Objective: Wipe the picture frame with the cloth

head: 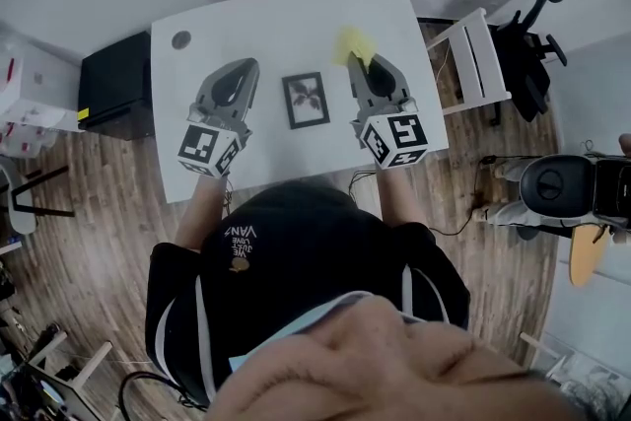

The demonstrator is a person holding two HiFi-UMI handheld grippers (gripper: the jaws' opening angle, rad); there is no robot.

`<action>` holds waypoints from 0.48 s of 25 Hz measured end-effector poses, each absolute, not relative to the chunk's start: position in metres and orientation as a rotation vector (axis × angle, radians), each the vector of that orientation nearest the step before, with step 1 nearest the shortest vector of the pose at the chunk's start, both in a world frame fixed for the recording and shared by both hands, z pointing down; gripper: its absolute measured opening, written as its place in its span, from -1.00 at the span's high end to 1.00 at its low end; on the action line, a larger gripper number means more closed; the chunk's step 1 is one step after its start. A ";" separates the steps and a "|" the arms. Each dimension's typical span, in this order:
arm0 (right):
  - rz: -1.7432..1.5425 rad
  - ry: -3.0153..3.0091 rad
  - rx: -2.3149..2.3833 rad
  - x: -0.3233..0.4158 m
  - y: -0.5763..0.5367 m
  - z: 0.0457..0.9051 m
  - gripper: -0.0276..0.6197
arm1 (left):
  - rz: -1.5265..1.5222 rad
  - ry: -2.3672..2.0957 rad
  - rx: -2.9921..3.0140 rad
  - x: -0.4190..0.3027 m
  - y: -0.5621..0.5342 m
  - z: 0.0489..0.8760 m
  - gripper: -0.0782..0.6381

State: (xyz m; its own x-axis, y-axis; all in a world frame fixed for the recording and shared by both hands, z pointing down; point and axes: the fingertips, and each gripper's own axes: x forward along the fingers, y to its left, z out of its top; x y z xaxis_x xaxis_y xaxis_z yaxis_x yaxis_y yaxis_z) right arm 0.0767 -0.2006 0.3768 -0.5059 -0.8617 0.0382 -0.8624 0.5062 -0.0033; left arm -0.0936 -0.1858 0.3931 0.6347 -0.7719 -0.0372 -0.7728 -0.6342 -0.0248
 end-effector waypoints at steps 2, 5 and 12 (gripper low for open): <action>0.016 -2.710 1.552 0.076 -0.199 0.371 0.80 | 0.037 1.324 -2.803 -0.093 -0.186 0.392 0.73; -0.009 -2.722 1.568 0.077 -0.195 0.366 0.80 | 0.041 1.329 -2.798 -0.095 -0.187 0.391 0.73; -0.047 -2.720 1.569 0.074 -0.192 0.367 0.80 | 0.044 1.343 -2.787 -0.097 -0.189 0.389 0.73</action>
State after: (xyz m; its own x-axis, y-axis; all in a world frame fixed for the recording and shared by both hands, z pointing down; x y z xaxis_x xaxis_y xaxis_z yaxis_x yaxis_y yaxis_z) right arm 0.0743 -0.1917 0.3667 -0.5009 -0.8654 -0.0136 -0.8654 0.5004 0.0268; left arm -0.0970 -0.1886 0.3885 0.6230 -0.7809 -0.0461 -0.7822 -0.6223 -0.0304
